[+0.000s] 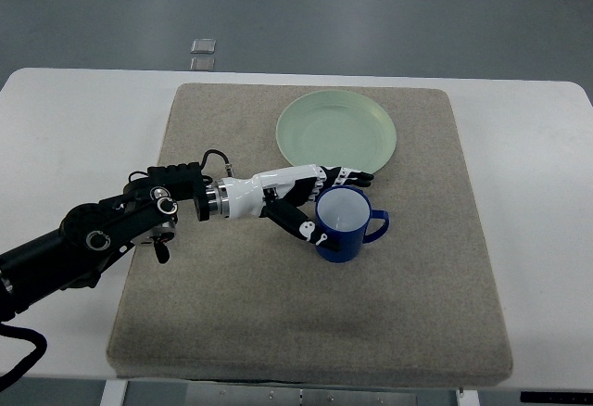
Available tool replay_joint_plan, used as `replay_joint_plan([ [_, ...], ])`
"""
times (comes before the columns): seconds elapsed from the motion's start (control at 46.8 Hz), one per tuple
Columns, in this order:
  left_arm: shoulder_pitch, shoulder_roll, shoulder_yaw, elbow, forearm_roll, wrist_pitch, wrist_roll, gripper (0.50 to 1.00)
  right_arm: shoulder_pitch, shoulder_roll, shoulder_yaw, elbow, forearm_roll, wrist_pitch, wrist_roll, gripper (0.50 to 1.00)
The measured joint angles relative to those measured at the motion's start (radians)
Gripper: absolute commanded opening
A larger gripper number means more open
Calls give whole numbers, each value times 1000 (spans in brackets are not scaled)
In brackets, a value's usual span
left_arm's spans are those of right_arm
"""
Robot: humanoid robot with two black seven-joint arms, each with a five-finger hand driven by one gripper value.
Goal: Place cup left of plate with left hand
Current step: 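Reach the left hand down around the blue mug's body, then close the left hand fingers around the blue mug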
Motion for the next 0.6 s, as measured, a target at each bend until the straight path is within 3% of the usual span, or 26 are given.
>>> replay_joint_plan([
  [0.598, -1, -36, 26, 19, 11, 65, 0, 1000, 0, 0, 0, 0, 0, 0, 0, 932],
])
